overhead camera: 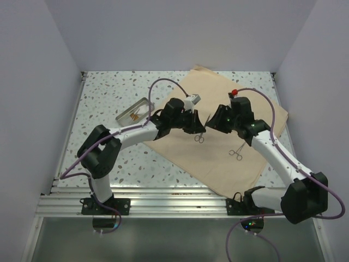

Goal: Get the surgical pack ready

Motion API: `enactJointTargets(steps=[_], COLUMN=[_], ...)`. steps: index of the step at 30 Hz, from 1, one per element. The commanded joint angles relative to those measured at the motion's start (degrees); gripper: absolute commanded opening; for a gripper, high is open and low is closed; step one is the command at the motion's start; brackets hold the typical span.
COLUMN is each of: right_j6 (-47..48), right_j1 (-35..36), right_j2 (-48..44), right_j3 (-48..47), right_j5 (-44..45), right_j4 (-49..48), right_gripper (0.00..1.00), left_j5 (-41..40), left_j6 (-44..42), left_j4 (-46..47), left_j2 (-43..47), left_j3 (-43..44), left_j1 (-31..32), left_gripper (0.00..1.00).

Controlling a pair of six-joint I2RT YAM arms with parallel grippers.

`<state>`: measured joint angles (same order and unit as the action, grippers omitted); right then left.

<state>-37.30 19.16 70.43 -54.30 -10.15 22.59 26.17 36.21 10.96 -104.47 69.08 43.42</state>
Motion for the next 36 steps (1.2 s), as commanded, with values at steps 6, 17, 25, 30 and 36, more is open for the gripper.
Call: enactJointTargets(steps=[6,17,25,30,36], right_j6=[5.13,5.31,6.19,6.10,6.36], right_j1=[-0.08,-0.09,-0.17,-0.17,-0.17], right_j2=[-4.16,-1.97,-1.09,0.23,0.49], right_j3=[-4.76,-1.95,1.65,2.10,1.83], right_j5=[13.93,11.30,10.24,8.40,8.40], right_j4=[7.39,5.72,4.75,4.22,3.95], right_gripper=[0.45,0.45,0.45,0.45,0.45], left_j5=[-23.17,-53.87,-49.11,-47.19,-45.16], left_j6=[-26.68,-62.20,-66.26,-66.53,-65.56], left_j4=[-32.47,-43.73,-43.66,-43.39,-45.41], left_j2=[5.68,-5.20,-11.28,-12.78,-15.06], left_j3=[8.34,19.41,23.82,25.31,26.55], left_j1=[-6.05,-15.20,-21.44,-22.94,-23.29], left_gripper=[0.00,0.00,0.00,0.00,0.00])
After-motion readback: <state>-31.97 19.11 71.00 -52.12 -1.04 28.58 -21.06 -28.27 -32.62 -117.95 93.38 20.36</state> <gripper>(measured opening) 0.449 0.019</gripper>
